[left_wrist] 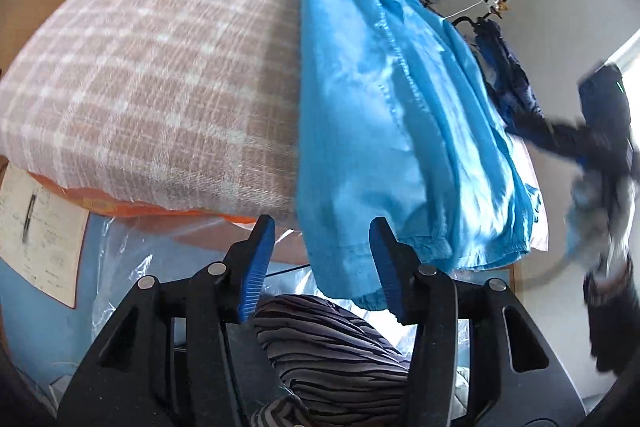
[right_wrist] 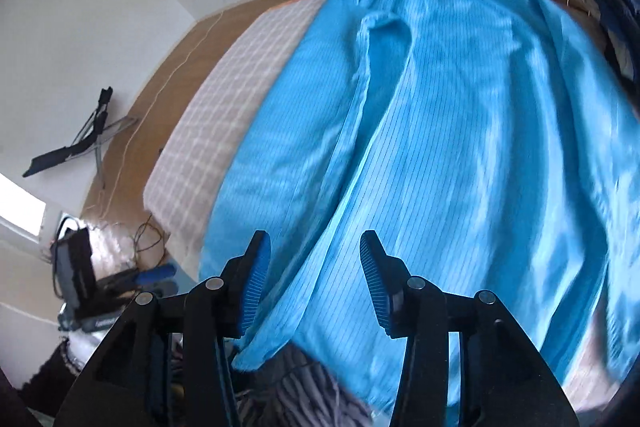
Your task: Fold large clothes
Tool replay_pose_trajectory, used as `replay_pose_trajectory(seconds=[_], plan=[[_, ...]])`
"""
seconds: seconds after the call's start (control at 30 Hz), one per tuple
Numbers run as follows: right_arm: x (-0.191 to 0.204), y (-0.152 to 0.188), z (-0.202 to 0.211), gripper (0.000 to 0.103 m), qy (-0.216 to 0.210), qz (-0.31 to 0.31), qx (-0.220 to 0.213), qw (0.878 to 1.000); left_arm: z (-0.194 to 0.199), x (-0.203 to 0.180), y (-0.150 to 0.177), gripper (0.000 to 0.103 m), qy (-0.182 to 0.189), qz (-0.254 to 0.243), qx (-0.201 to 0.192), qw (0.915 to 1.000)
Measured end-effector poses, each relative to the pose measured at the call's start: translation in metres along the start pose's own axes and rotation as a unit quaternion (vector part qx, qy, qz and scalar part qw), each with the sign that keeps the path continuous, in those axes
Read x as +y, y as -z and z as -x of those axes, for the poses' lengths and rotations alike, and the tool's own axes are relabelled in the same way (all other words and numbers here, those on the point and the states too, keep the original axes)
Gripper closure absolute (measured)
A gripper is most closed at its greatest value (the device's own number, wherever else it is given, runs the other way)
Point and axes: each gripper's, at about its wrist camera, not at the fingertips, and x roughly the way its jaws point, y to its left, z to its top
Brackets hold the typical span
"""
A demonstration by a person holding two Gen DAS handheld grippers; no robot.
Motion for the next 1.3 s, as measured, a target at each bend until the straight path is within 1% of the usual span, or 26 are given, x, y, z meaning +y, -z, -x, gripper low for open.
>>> replay_pose_trajectory(seconds=[0.07,0.13,0.2,0.27,0.33,0.37,0.4,0.43,0.47,0.5,0.57,0.63,0.7,0.73,0.77,0.8,0.83,0.87,0.93,1.0,1.03,1.07,1.1,1.2,1.23,1.3], plan=[[0.007,0.025,-0.014,0.058,-0.01,-0.014,0.023,1.0,-0.014,0.005,0.001,0.053,0.012,0.01,0.018,0.9997],[0.015,0.042,-0.029,0.058,-0.007,-0.017,0.043,0.999,-0.023,0.007,0.003,0.053,0.016,0.019,0.027,0.9993],[0.018,0.049,-0.044,0.058,-0.002,-0.024,0.057,0.998,-0.031,0.008,0.004,0.053,0.03,0.025,0.035,0.9986],[0.021,0.05,-0.055,0.058,-0.004,-0.027,0.062,0.998,-0.036,0.006,0.005,0.053,0.035,0.029,0.038,0.9982],[0.023,0.049,-0.064,0.058,0.008,-0.027,0.069,0.997,-0.039,0.004,0.005,0.064,0.044,0.032,0.038,0.9978],[0.022,0.048,-0.068,0.058,0.009,-0.029,0.075,0.997,-0.041,0.003,0.005,0.079,0.048,0.031,0.041,0.9976],[0.023,0.05,-0.071,0.058,0.008,-0.033,0.081,0.996,-0.042,0.001,0.005,0.09,0.051,0.029,0.041,0.9974],[0.021,0.05,-0.074,0.07,0.002,-0.037,0.084,0.996,-0.042,-0.001,0.005,0.094,0.053,0.026,0.039,0.9975],[0.02,0.05,-0.077,0.091,-0.006,-0.042,0.089,0.995,-0.042,-0.003,0.004,0.098,0.052,0.024,0.036,0.9977],[0.02,0.052,-0.078,0.095,-0.014,-0.047,0.094,0.994,-0.041,-0.005,0.003,0.1,0.048,0.021,0.032,0.9981],[0.015,0.053,-0.079,0.099,-0.048,-0.068,0.088,0.993,-0.035,-0.008,0.002,0.102,0.05,0.02,0.024,0.9982],[0.008,0.05,-0.071,0.1,-0.105,-0.097,0.07,0.987,-0.021,-0.008,-0.002,0.102,0.058,0.024,0.007,0.998],[0.0,0.048,-0.058,0.101,-0.179,-0.129,0.032,0.975,-0.007,-0.009,-0.004,0.102,0.063,0.024,-0.011,0.9977],[-0.006,0.048,-0.051,0.101,-0.195,-0.132,0.01,0.972,-0.001,-0.009,-0.004,0.102,0.059,0.022,-0.022,0.9978],[-0.01,0.05,-0.047,0.101,-0.186,-0.127,0.0,0.974,0.003,-0.01,-0.005,0.102,0.05,0.017,-0.029,0.9982],[-0.014,0.054,-0.047,0.101,-0.162,-0.122,0.006,0.979,0.003,-0.01,-0.004,0.102,0.037,0.011,-0.03,0.9988],[-0.018,0.058,-0.051,0.1,-0.135,-0.118,0.019,0.984,0.0,-0.011,-0.004,0.102,0.023,0.003,-0.026,0.9994],[-0.02,0.062,-0.054,0.097,-0.125,-0.115,0.03,0.985,-0.005,-0.011,-0.002,0.102,0.016,-0.006,-0.015,0.9997],[-0.021,0.067,-0.053,0.096,-0.104,-0.099,0.044,0.989,-0.009,-0.013,0.001,0.102,0.007,-0.014,-0.004,0.9999],[-0.015,0.065,-0.045,0.095,-0.068,-0.061,0.042,0.995,-0.005,-0.02,0.005,0.1,-0.011,-0.031,-0.014,0.9994],[-0.012,0.063,-0.037,0.089,-0.054,-0.042,0.035,0.997,-0.001,-0.023,0.008,0.1,-0.021,-0.04,-0.022,0.9987],[-0.01,0.06,-0.03,0.08,-0.047,-0.034,0.024,0.998,0.004,-0.027,0.009,0.1,-0.026,-0.046,-0.033,0.9981],[-0.007,0.057,-0.025,0.076,-0.041,-0.03,0.011,0.999,0.011,-0.03,0.011,0.1,-0.031,-0.049,-0.049,0.9971],[0.005,0.041,-0.017,0.075,-0.036,-0.009,-0.029,0.999,0.022,-0.037,0.015,0.1,-0.037,-0.055,-0.078,0.9947],[0.011,0.036,-0.018,0.075,-0.038,0.0,-0.037,0.999,0.025,-0.041,0.017,0.1,-0.034,-0.058,-0.088,0.9939],[0.025,0.025,-0.032,0.076,-0.042,0.022,-0.04,0.998,0.022,-0.045,0.016,0.1,-0.017,-0.06,-0.088,0.9942]])
